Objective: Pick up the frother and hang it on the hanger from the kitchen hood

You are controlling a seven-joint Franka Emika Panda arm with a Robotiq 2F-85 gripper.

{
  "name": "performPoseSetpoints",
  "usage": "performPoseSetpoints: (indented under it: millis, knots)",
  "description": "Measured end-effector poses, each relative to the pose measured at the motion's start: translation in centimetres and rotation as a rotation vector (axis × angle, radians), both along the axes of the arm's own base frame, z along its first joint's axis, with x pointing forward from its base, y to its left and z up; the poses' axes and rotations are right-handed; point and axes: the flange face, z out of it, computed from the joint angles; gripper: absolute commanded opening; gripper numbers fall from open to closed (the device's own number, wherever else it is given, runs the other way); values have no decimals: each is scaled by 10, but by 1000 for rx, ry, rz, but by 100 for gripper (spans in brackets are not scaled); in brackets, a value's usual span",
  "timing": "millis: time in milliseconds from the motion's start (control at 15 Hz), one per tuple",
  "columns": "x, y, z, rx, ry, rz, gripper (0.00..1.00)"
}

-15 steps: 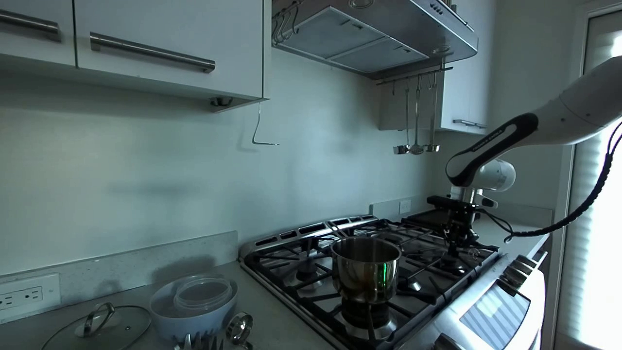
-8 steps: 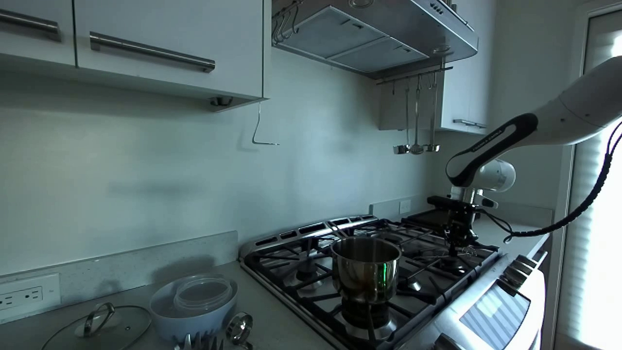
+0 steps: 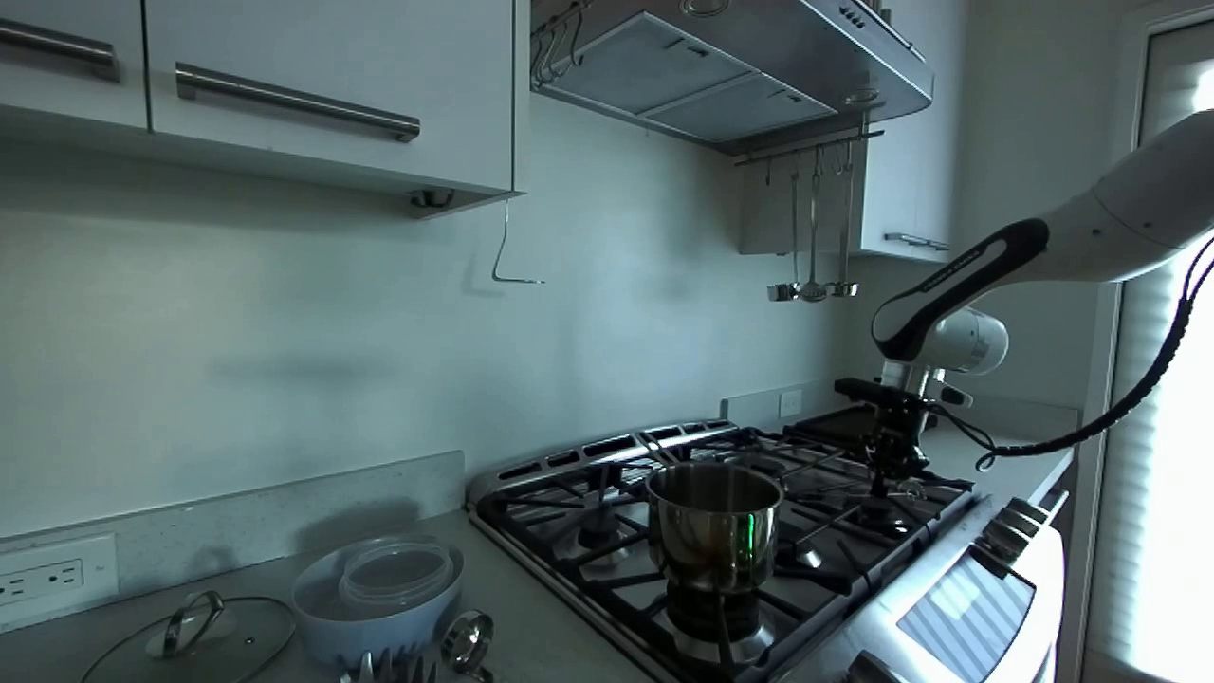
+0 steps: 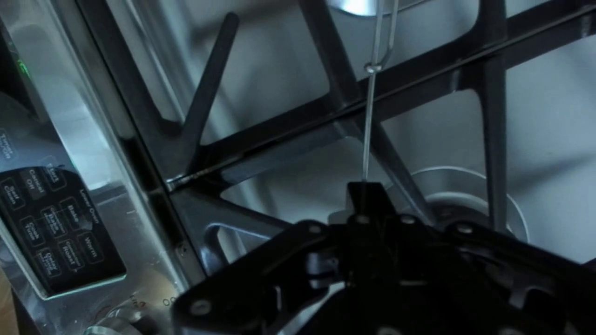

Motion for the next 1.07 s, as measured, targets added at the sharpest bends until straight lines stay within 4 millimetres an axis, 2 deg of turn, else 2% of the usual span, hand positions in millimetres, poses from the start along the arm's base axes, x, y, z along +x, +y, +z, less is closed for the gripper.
performPoseSetpoints:
  millis: [267, 467, 733, 1067]
  knots:
    - [1, -3, 9, 40, -29, -16, 1]
    - [-2, -4, 27, 44, -61, 4, 1]
    - [-18, 2, 61, 66, -61, 80, 1]
    - [-38, 11, 116, 90, -85, 147, 1]
